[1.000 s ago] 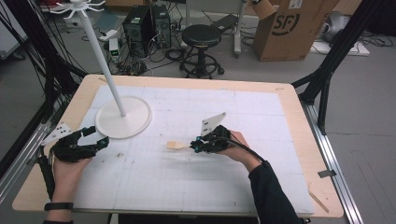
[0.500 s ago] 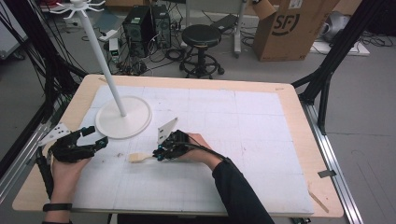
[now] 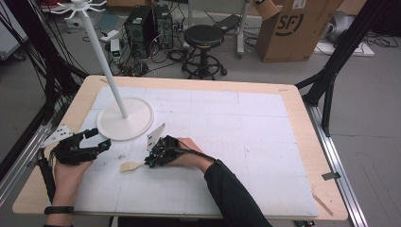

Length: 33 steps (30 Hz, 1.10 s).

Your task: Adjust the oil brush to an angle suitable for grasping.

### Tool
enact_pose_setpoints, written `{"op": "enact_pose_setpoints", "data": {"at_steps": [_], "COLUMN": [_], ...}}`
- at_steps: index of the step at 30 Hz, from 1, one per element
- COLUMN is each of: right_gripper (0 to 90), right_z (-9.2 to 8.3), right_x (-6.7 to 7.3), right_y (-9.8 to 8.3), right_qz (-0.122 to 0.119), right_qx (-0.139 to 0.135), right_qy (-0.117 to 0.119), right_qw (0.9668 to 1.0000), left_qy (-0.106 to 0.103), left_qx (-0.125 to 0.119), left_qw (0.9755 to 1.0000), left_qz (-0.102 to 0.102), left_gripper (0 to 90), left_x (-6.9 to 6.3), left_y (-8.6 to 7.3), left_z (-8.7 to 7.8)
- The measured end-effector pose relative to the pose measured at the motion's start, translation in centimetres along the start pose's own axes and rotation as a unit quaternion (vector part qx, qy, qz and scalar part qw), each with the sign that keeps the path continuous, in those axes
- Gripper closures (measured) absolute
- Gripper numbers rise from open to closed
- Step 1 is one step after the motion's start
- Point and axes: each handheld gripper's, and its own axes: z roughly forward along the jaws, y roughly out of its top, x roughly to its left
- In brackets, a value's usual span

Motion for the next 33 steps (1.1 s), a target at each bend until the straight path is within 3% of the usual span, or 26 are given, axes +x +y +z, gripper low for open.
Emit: {"op": "enact_pose_setpoints", "data": {"at_steps": [3, 6, 7, 9, 10, 12, 17, 18, 20, 21, 22, 23, 24, 25, 26, 29, 33], "right_gripper": [80.0, 69.0, 69.0, 58.5, 58.5, 52.8, 43.0, 39.3, 37.5, 37.5, 35.2, 35.2, 33.8, 33.4, 33.4, 31.1, 27.4], "right_z": [0.0, -1.0, -1.0, -3.0, -3.0, -4.7, -10.2, -12.5, -14.8, -14.8, -16.8, -16.8, -18.6, -19.3, -19.3, -21.3, -23.3], "right_x": [0.1, 0.1, 0.1, 0.2, 0.2, 0.2, 0.8, 1.3, 1.8, 1.8, 2.5, 2.5, 3.3, 3.7, 3.7, 5.2, 7.0], "right_y": [0.0, 0.0, 0.0, 0.0, 0.0, -0.2, -2.6, -4.3, -6.2, -6.2, -8.3, -8.3, -10.6, -11.8, -11.8, -15.1, -18.9], "right_qz": [0.003, 0.006, 0.006, 0.019, 0.019, 0.015, 0.053, 0.069, 0.094, 0.094, 0.115, 0.115, 0.134, 0.142, 0.142, 0.174, 0.211], "right_qx": [0.001, 0.000, 0.000, -0.025, -0.025, -0.045, -0.078, -0.092, -0.106, -0.106, -0.124, -0.124, -0.139, -0.146, -0.146, -0.157, -0.181], "right_qy": [-0.003, -0.007, -0.007, -0.024, -0.024, -0.045, -0.086, -0.111, -0.135, -0.135, -0.156, -0.156, -0.181, -0.188, -0.188, -0.219, -0.254], "right_qw": [1.0000, 1.0000, 1.0000, 0.9992, 0.9992, 0.9978, 0.9918, 0.9871, 0.9806, 0.9806, 0.9732, 0.9732, 0.9644, 0.9608, 0.9608, 0.9472, 0.9266], "left_qy": [-0.001, -0.002, -0.002, -0.002, -0.002, -0.002, -0.003, -0.005, -0.007, -0.009, -0.011, -0.012, -0.012, -0.013, -0.012, -0.012, -0.017], "left_qx": [0.001, 0.002, 0.002, 0.003, 0.001, 0.000, -0.002, 0.000, -0.001, -0.001, 0.000, 0.000, 0.000, 0.001, 0.000, 0.000, -0.001], "left_qw": [1.0000, 1.0000, 1.0000, 1.0000, 1.0000, 1.0000, 1.0000, 1.0000, 1.0000, 1.0000, 0.9999, 0.9999, 0.9999, 0.9999, 0.9999, 0.9999, 0.9998], "left_qz": [0.000, 0.000, 0.000, 0.001, 0.000, 0.001, 0.000, 0.001, 0.000, 0.001, 0.001, 0.002, 0.002, 0.002, 0.003, 0.004, 0.008], "left_gripper": [18.8, 18.7, 18.7, 18.7, 18.7, 18.6, 18.3, 18.2, 18.2, 18.2, 18.2, 18.2, 18.3, 18.2, 18.2, 18.2, 18.2], "left_x": [0.0, 0.0, 0.0, -0.1, -0.1, -0.1, -0.1, 0.0, -0.1, -0.1, -0.1, -0.1, -0.1, -0.1, -0.1, -0.1, -0.3], "left_y": [0.0, 0.0, -0.1, 0.0, 0.0, 0.0, 0.0, 0.0, 0.0, 0.0, 0.0, 0.0, -0.1, -0.1, -0.1, -0.1, 0.0], "left_z": [0.1, 0.2, 0.2, 0.2, 0.1, 0.0, 0.0, 0.0, 0.2, 0.3, 0.4, 0.4, 0.5, 0.5, 0.5, 0.5, 0.5]}}
